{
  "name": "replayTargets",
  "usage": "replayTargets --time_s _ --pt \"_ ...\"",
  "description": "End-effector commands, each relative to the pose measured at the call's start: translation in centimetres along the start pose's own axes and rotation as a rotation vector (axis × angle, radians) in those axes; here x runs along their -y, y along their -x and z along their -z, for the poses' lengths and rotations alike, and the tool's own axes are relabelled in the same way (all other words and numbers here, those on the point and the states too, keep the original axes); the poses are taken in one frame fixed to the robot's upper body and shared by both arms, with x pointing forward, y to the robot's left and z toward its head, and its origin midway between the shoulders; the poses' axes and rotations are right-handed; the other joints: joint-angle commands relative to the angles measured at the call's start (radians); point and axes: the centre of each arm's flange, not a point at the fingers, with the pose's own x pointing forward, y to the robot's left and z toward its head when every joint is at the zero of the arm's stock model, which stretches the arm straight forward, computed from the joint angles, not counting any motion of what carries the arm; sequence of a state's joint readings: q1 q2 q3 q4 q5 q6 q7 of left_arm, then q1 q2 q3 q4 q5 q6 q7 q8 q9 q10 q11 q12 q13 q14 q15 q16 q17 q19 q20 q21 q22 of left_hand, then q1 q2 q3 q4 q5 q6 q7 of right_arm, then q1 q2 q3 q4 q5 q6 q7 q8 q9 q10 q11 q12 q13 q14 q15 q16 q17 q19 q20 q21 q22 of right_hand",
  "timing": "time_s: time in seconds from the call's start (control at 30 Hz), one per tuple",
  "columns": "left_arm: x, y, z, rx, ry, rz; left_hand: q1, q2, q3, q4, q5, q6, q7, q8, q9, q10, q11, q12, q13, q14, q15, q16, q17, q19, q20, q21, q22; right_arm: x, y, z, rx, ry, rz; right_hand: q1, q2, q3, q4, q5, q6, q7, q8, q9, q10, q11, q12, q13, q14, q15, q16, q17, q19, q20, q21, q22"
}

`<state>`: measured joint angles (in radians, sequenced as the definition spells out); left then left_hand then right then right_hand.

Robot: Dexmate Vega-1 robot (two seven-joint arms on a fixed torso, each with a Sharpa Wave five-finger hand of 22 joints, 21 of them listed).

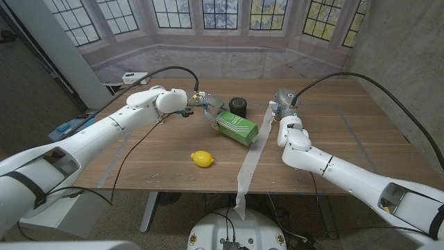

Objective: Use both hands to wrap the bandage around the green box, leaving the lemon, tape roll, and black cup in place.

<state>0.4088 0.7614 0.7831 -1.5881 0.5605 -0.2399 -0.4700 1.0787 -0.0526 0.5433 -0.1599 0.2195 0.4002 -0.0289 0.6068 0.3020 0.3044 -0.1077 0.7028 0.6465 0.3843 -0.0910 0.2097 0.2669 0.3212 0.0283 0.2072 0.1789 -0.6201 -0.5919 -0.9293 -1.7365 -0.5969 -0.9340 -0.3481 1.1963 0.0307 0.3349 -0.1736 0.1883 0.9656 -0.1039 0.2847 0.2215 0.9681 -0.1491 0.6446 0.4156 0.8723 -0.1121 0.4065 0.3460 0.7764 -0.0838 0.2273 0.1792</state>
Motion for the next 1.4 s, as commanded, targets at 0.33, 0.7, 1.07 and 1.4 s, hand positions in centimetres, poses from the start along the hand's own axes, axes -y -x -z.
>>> replayTargets --time_s 0.33,0.7,1.07,1.4 --pt "-0.6 -1.4 -2.2 -0.006 0.025 -0.021 -0.005 0.045 0.009 0.003 0.004 0.090 -0.023 0.143 -0.001 0.070 -0.057 0.005 0.004 0.006 0.003 -0.001 0.006 -0.008 -0.002 -0.005 0.002 1.8 1.4 -1.4 0.042 -0.053 0.042 0.021 -0.002 0.000 0.004 0.005 0.014 0.003 0.007 0.004 0.029 -0.014 0.009 0.005 0.017 -0.124 0.005 0.013 0.014 -0.037 0.008 0.004" --pt "-0.7 -1.9 -2.8 -0.016 0.057 -0.031 -0.005 0.048 0.008 0.004 0.005 0.087 -0.018 0.148 -0.004 0.070 -0.055 0.004 0.006 0.003 0.006 -0.002 0.006 -0.011 -0.001 -0.005 0.002 2.3 1.7 -1.9 0.049 -0.056 0.056 0.028 -0.001 -0.002 0.006 0.004 0.015 0.005 0.005 0.005 0.031 -0.014 0.009 0.007 0.021 -0.124 0.003 0.019 0.015 -0.037 0.008 0.004" --pt "-0.2 -2.5 -3.0 -0.039 0.123 -0.039 -0.004 0.051 0.003 0.004 0.006 0.088 -0.018 0.152 -0.008 0.071 -0.053 0.003 0.007 0.006 0.008 0.000 0.008 -0.014 0.001 -0.005 0.002 3.2 1.6 -2.5 0.062 -0.058 0.072 0.044 0.001 -0.004 0.004 0.005 0.016 0.004 0.004 0.005 0.030 -0.017 0.009 0.011 0.027 -0.126 0.004 0.026 0.014 -0.037 0.008 0.004" --pt "-0.3 -3.1 -3.2 -0.042 0.140 -0.034 -0.006 0.052 0.003 0.005 0.008 0.090 -0.015 0.157 -0.011 0.073 -0.053 0.003 0.008 0.006 0.007 -0.002 0.008 -0.017 0.000 -0.005 0.002 3.7 1.6 -2.9 0.074 -0.057 0.078 0.049 0.002 -0.008 0.006 0.004 0.016 0.002 0.002 0.006 0.029 -0.014 0.007 0.013 0.027 -0.126 0.001 0.027 0.014 -0.037 0.009 0.005"
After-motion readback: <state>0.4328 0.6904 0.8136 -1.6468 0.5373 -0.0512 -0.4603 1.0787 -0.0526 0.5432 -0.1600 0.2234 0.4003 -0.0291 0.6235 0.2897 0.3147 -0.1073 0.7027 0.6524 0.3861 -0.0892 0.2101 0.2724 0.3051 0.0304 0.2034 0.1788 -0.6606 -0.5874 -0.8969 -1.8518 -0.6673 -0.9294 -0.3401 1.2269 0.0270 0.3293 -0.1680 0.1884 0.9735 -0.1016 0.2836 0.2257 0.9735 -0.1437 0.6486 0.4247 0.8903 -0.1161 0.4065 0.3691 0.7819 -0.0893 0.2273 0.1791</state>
